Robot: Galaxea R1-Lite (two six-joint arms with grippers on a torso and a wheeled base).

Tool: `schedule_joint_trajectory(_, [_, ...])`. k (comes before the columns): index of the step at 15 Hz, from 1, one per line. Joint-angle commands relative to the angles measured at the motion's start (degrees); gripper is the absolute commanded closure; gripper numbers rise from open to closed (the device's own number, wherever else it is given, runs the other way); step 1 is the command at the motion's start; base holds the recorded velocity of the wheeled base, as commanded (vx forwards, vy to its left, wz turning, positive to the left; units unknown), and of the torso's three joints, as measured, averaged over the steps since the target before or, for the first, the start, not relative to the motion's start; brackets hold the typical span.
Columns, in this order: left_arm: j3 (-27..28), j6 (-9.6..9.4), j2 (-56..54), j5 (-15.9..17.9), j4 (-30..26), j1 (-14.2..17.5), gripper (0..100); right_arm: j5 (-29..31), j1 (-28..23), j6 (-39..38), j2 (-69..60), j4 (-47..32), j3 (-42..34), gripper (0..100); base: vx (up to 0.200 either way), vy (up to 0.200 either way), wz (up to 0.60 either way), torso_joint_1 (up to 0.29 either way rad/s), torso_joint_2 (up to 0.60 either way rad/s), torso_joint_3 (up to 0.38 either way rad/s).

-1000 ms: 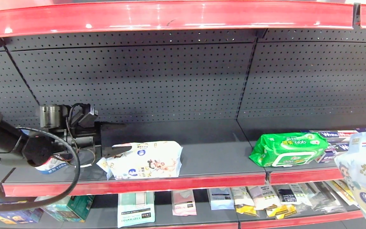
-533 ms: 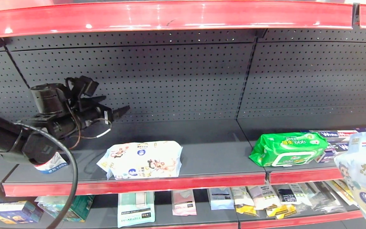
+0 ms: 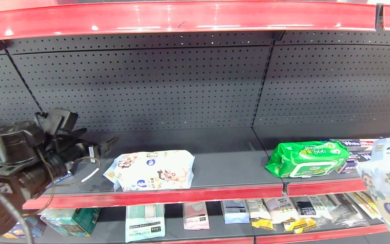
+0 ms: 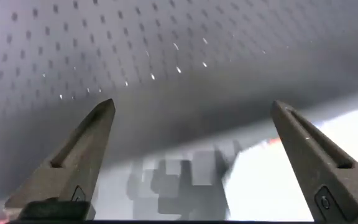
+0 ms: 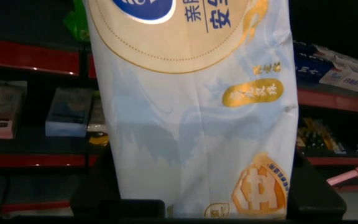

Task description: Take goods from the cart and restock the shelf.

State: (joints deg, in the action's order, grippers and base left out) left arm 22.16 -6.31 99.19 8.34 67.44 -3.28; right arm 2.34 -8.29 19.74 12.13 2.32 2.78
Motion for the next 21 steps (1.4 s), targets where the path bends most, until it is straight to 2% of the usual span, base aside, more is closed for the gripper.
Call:
schedule_joint_trajectory(1, [-8.98, 0.07, -13.24, 2.91, -0.20, 0.99, 0, -0.14, 0.20, -1.02, 2.28, 0.06, 0.74, 100, 0.000, 0.000, 0.00, 0.000, 0.00, 0.000])
schedule_joint_trajectory(4, [-18.03, -0.36, -25.45, 6.43, -2.75, 0.91, 0, -0.76, 0.29, -2.42, 6.94, 0.06, 3.28, 100, 0.000, 0.000, 0.00, 0.000, 0.00, 0.000])
schedule_joint_trajectory(5, [-19.44, -0.54, -30.20, 6.43, -5.30, 0.91, 0, -2.16, 0.29, -2.42, 8.70, 0.06, 4.52, 100, 0.000, 0.000, 0.00, 0.000, 0.00, 0.000])
schedule_joint_trajectory(7, [-20.05, -0.80, -41.01, 6.69, -14.35, 0.73, 0, -5.33, 0.20, -2.42, 12.13, 0.06, 6.45, 100, 0.000, 0.000, 0.00, 0.000, 0.00, 0.000])
schedule_joint_trajectory(8, [-18.91, -0.80, -50.59, 6.78, -25.34, 0.55, 0, -5.94, 0.29, -2.16, 14.15, 0.06, 7.94, 100, 0.000, 0.000, 0.00, 0.000, 0.00, 0.000])
schedule_joint_trajectory(10, [-10.12, -0.80, -72.12, 7.13, -58.30, -0.68, 0, -6.03, 0.47, -1.89, 16.35, 0.06, 9.88, 100, 0.000, 0.000, 0.00, 0.000, 0.00, 0.000])
schedule_joint_trajectory(11, [-4.94, -0.80, -79.07, 7.22, -72.36, -0.68, 0, -6.74, 1.61, -1.89, 16.26, 0.06, 10.49, 100, 0.000, 0.000, 0.00, 0.000, 0.00, 0.000])
schedule_joint_trajectory(12, [-0.63, -0.72, -83.64, 7.22, -83.35, -0.68, 0, -6.74, 2.75, -1.89, 16.26, 0.06, 10.67, 100, 0.000, 0.000, 0.00, 0.000, 0.00, 0.000])
schedule_joint_trajectory(13, [1.39, -0.63, -86.71, 6.69, -88.97, -0.59, 0, -6.65, 3.02, -1.89, 16.26, 0.06, 10.67, 100, 0.000, 0.000, 0.00, 0.000, 0.00, 0.000])
schedule_joint_trajectory(14, [1.22, -0.63, -87.86, 6.43, -89.32, -0.59, 0, -6.65, 3.02, -1.89, 16.35, 0.06, 10.67, 100, 0.000, 0.000, 0.60, -0.002, 0.00, 0.012])
schedule_joint_trajectory(16, [-0.37, -0.63, -91.02, 3.26, -89.50, -0.50, 0, -7.09, 3.54, -1.46, 16.61, 0.06, 10.67, 100, 0.000, 0.000, 0.60, 0.000, 0.00, -0.002])
schedule_joint_trajectory(21, [-1.95, -0.63, -91.81, 2.91, -89.50, -0.50, 0, -7.09, 5.04, -1.19, 17.40, 0.06, 10.14, 100, 0.000, 0.000, 0.60, 0.002, 0.00, 0.000])
